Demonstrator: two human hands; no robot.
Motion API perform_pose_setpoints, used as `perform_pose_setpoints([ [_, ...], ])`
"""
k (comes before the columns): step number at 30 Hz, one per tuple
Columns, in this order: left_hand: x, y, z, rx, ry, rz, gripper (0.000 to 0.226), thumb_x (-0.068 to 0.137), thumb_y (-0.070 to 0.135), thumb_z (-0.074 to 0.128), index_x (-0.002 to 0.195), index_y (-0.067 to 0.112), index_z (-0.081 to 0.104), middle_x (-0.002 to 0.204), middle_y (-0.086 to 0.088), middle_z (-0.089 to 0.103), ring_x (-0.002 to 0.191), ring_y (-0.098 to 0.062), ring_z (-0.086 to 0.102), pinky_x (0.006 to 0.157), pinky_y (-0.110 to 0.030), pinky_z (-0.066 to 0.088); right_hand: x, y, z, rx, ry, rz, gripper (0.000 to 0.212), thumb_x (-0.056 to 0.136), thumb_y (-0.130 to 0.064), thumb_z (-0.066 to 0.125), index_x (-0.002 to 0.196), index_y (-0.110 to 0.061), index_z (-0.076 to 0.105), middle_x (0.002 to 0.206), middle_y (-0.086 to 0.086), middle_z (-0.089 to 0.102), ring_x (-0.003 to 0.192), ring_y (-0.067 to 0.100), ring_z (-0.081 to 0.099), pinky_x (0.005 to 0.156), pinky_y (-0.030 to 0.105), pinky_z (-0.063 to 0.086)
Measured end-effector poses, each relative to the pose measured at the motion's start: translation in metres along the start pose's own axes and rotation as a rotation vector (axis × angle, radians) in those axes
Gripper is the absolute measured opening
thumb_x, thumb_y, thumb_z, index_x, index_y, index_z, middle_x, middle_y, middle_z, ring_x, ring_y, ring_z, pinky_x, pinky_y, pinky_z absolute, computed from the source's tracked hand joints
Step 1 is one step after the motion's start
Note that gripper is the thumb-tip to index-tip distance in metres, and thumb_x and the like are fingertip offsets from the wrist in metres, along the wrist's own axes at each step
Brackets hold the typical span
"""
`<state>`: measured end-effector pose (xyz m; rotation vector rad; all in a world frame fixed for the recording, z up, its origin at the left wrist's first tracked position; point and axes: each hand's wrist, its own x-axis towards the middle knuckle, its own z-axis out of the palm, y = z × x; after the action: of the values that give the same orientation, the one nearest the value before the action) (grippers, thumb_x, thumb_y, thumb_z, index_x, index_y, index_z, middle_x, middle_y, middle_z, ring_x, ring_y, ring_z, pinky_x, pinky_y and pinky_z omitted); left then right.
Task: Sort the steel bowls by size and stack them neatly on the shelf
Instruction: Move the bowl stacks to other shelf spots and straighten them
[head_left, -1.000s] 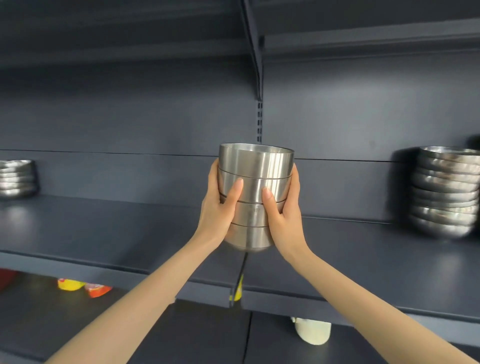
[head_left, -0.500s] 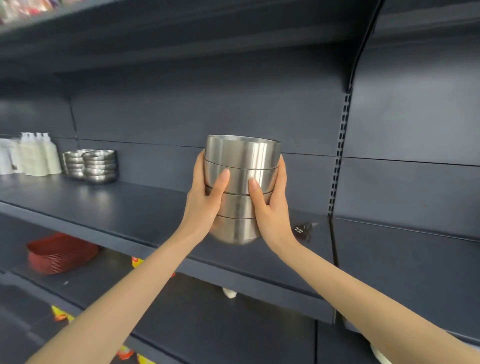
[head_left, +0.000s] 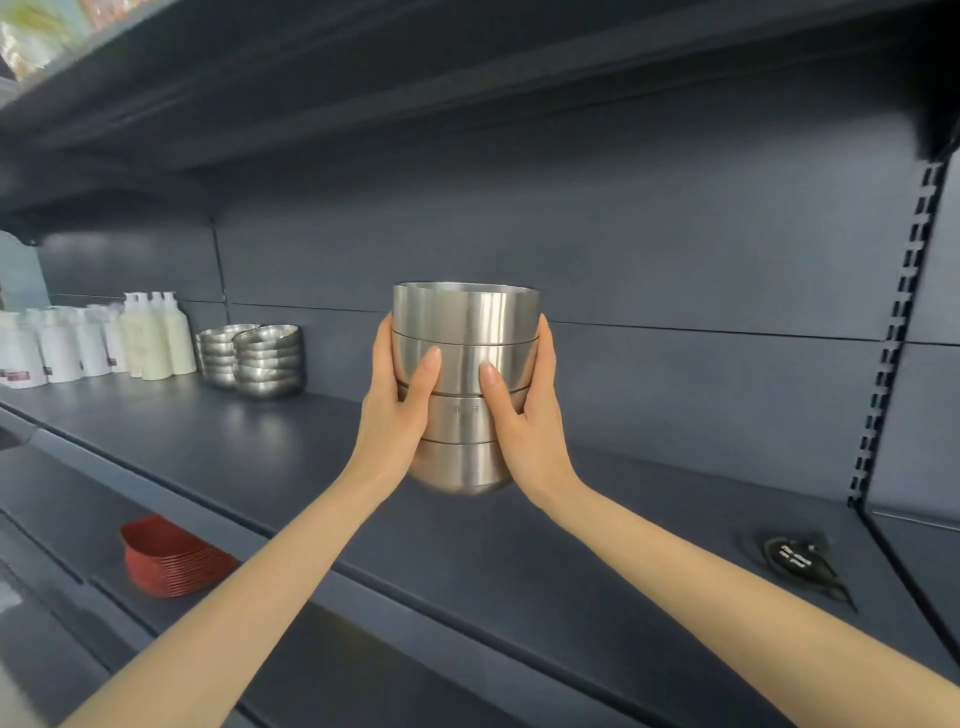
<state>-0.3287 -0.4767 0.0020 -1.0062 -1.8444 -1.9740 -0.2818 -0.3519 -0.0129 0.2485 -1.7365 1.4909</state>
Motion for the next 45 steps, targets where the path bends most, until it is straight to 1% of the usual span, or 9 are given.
perform_pose_setpoints([
  [2,0.012,-0.013,-0.01,-0.007,0.003,-0.001,0.078,0.077,0.066,0.049,0.147,0.042,0.023,0.128,0.025,0.056,0.113,0.006,0.056,0.09,-0.022,0.045,0.012,0.013,0.013,-0.003,-0.002,0.008,0.092,0.078,-0.062,0.056,0.151,-0.038,0.006,0.153,-0.017,0.029,0.139,0.004,0.032,0.114,0.042,0.033],
  [9,0.043,-0.054,-0.051,-0.015,0.002,-0.013,0.076,0.076,0.067,0.05,0.144,0.042,0.027,0.127,0.025,0.057,0.114,0.003,0.057,0.092,-0.025,0.045,0.033,0.049,0.061,-0.007,-0.006,0.034,0.091,0.079,-0.062,0.056,0.151,-0.039,0.005,0.153,-0.018,0.028,0.139,0.004,0.031,0.114,0.042,0.033],
  [12,0.056,-0.069,-0.077,-0.013,0.019,-0.015,0.078,0.076,0.066,0.049,0.145,0.042,0.026,0.123,0.033,0.056,0.113,0.009,0.055,0.09,-0.019,0.044,0.044,0.061,0.091,-0.02,-0.005,0.031,0.091,0.079,-0.061,0.056,0.151,-0.037,0.006,0.154,-0.017,0.027,0.14,0.003,0.03,0.114,0.042,0.032],
  [17,0.079,-0.09,-0.14,-0.021,0.005,-0.045,0.07,0.083,0.065,0.056,0.143,0.045,0.026,0.112,0.044,0.054,0.107,0.018,0.053,0.084,-0.011,0.043,0.055,0.079,0.159,-0.015,0.015,0.034,0.09,0.08,-0.062,0.057,0.151,-0.039,0.006,0.154,-0.015,0.028,0.14,0.007,0.032,0.113,0.045,0.034],
  [22,0.105,-0.111,-0.216,-0.012,-0.022,-0.035,0.076,0.076,0.066,0.052,0.144,0.044,0.027,0.123,0.033,0.056,0.112,0.012,0.054,0.085,-0.011,0.044,0.065,0.09,0.238,-0.029,0.042,0.049,0.093,0.075,-0.072,0.056,0.148,-0.045,0.006,0.153,-0.016,0.029,0.14,0.008,0.032,0.112,0.046,0.034],
  [26,0.118,-0.125,-0.269,-0.006,-0.057,-0.033,0.069,0.084,0.065,0.053,0.143,0.043,0.025,0.115,0.045,0.052,0.109,0.019,0.051,0.08,-0.003,0.042,0.07,0.098,0.293,-0.039,0.059,0.05,0.09,0.078,-0.066,0.056,0.149,-0.044,0.005,0.153,-0.017,0.028,0.14,0.006,0.032,0.113,0.045,0.034],
  [31,0.136,-0.15,-0.319,-0.009,-0.09,-0.026,0.087,0.073,0.07,0.048,0.149,0.04,0.018,0.128,0.031,0.051,0.115,0.01,0.053,0.092,-0.017,0.044,0.075,0.111,0.345,-0.072,0.097,0.054,0.091,0.078,-0.065,0.056,0.15,-0.042,0.005,0.153,-0.017,0.028,0.139,0.006,0.032,0.113,0.045,0.034],
  [35,0.149,-0.173,-0.342,-0.034,-0.088,-0.044,0.09,0.071,0.072,0.048,0.15,0.042,0.015,0.136,0.022,0.049,0.12,0.004,0.051,0.101,-0.028,0.044,0.083,0.125,0.371,-0.119,0.095,0.054,0.09,0.078,-0.064,0.054,0.15,-0.041,0.004,0.155,-0.018,0.025,0.14,0.004,0.029,0.114,0.044,0.032],
  [45,0.206,-0.235,-0.354,-0.08,-0.105,-0.042,0.08,0.073,0.07,0.046,0.145,0.049,0.017,0.127,0.037,0.046,0.113,0.019,0.047,0.089,-0.011,0.039,0.132,0.182,0.397,-0.182,0.118,0.031,0.092,0.078,-0.061,0.054,0.151,-0.036,0.005,0.156,-0.018,0.021,0.141,-0.001,0.025,0.116,0.04,0.03],
])
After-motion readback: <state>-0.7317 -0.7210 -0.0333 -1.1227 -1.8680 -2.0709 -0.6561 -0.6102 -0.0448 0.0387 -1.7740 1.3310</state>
